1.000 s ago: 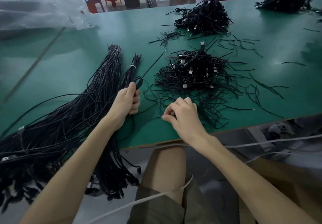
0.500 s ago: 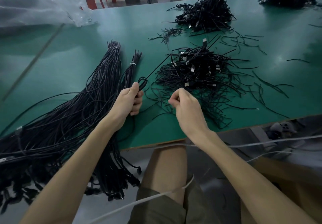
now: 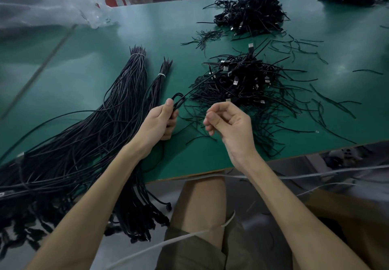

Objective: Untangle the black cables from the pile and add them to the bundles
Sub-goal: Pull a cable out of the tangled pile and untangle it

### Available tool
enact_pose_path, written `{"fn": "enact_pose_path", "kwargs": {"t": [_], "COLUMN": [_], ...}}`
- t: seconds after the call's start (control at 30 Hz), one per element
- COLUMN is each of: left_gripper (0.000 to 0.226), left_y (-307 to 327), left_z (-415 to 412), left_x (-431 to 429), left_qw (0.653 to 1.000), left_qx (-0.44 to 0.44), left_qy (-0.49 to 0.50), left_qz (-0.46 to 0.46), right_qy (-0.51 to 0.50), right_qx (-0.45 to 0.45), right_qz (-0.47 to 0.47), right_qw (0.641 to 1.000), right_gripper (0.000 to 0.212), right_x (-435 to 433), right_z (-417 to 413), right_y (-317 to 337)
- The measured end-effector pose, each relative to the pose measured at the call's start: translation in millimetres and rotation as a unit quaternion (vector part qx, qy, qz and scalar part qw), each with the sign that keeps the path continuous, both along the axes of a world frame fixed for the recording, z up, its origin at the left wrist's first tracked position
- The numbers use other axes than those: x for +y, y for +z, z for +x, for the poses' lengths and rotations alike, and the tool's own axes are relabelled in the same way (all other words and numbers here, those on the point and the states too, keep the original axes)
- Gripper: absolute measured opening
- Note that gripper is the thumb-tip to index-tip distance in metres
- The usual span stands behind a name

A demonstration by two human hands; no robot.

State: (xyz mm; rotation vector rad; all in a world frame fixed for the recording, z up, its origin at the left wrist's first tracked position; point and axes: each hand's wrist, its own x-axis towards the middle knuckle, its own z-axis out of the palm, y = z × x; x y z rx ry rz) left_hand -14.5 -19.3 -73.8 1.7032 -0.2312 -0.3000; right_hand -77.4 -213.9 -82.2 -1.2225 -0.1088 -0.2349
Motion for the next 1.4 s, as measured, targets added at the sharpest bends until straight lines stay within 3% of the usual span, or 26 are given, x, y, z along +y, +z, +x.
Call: {"fn": "enact_pose_path", "kwargs": {"t": [0.5,0.77,0.87,0.97,1.17,1.4], "left_gripper": [0.046,0.050,0.058,0.046,0.042,0.043], "left_y": [-0.4,2.9,5.0,4.0,1.8,2.9], "left_z": [-4.9,-7.6,-9.6,-9.8,-9.9,-9.4], "left_x": [-7.0,-6.8,-7.4,-8.3,-8.4,-8.4], "left_qw": [0.999,1.000,1.000,0.999,0.998,0.998], "left_qx": [-0.024,-0.014,-0.017,-0.019,-0.033,-0.037], "left_qy": [-0.029,-0.006,-0.019,-0.023,-0.038,-0.012], "left_qz": [0.033,0.008,0.014,0.021,0.039,0.050], "right_qy": [-0.050,-0.023,-0.041,-0.059,-0.055,-0.057], "right_qx": [0.056,0.023,0.023,0.032,0.039,0.064], "right_qz": [0.034,0.076,0.040,0.005,-0.004,-0.011], "right_qw": [0.997,0.997,0.998,0.998,0.998,0.996], "right_gripper": [0.007,0.010,0.007,0.008,0.007,0.018], "right_x": [44.3,42.5,44.6,46.4,46.6,47.1], "right_z": [9.1,5.0,5.9,7.2,7.4,6.9], "right_y": [-12.8,-11.3,-14.0,-16.4,-17.0,-16.1]}}
